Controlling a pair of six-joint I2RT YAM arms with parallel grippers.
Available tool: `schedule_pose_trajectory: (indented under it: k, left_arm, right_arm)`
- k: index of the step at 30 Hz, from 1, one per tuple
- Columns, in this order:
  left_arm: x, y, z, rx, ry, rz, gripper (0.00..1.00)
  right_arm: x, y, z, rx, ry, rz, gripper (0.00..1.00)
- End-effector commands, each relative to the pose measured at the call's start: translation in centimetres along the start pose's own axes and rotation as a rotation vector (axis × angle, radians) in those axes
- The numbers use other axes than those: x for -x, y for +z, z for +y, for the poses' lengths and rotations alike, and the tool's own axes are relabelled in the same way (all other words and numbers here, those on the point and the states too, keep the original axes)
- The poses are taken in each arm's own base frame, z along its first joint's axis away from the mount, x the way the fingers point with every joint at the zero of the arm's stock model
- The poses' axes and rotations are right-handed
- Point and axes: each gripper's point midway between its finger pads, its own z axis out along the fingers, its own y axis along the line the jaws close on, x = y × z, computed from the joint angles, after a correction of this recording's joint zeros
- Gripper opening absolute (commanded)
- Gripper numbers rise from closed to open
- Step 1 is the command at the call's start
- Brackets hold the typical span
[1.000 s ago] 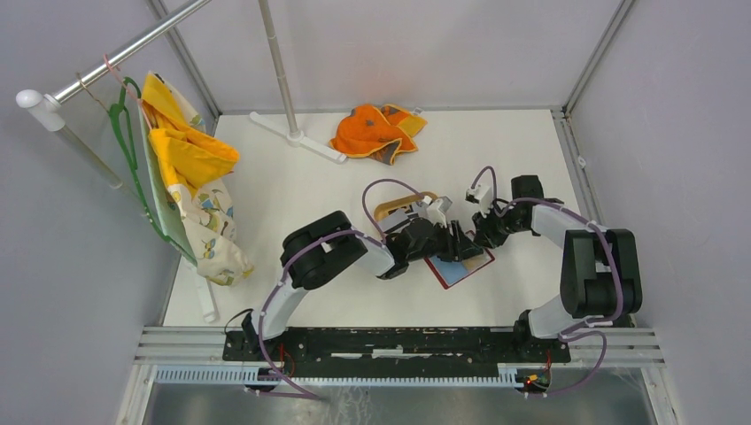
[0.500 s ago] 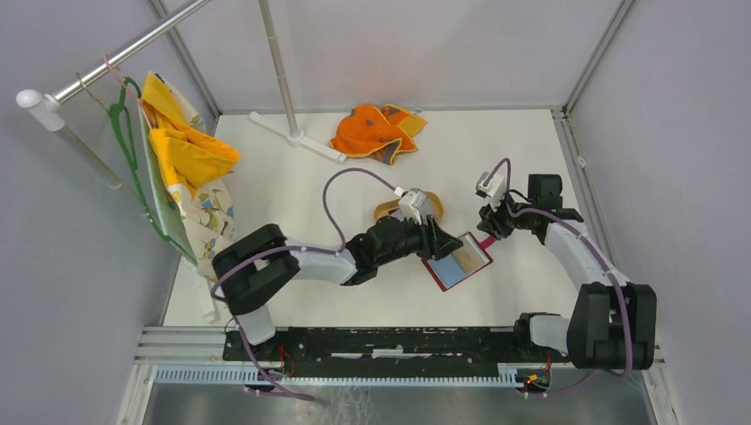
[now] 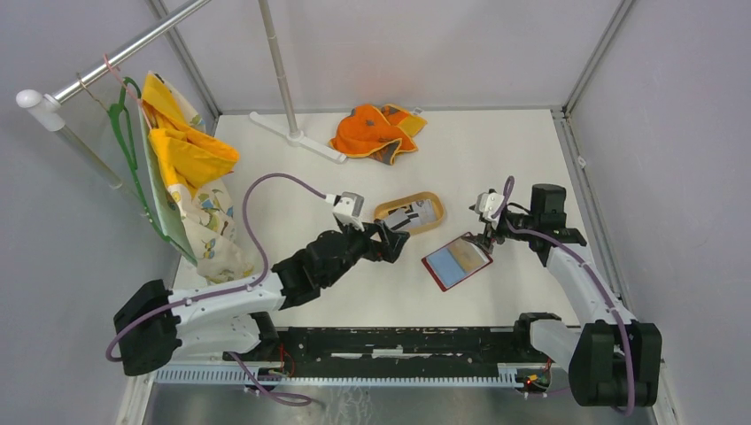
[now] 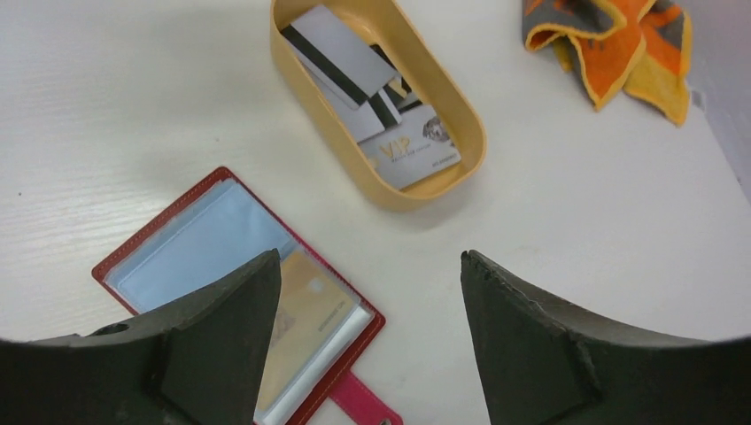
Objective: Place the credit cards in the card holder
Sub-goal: Pick up the credit card from the storage box.
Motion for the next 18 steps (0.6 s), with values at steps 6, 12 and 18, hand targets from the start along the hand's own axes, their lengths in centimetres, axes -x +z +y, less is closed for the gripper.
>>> schedule_pose_trajectory:
  k: [6, 12, 18]
  left_arm:
    - [-2.3, -3.8, 8.7, 0.299, 0.014, 0.014, 1.0]
    - [-3.1, -3.9, 9.8, 0.331, -0.024, 0.018, 1.0]
    - [-3.0, -2.4, 9.7, 0.285, -0.078, 0.027, 0.99]
  right_arm:
    - [7.5, 5.5, -2.1, 0.066, -0.073, -0.062, 0.78]
    - [9.2, 10.9, -2.8, 0.137, 0.143, -0.005, 0.76]
    - [6.8, 15.1, -1.8, 0.213, 0.473, 0.06, 0.74]
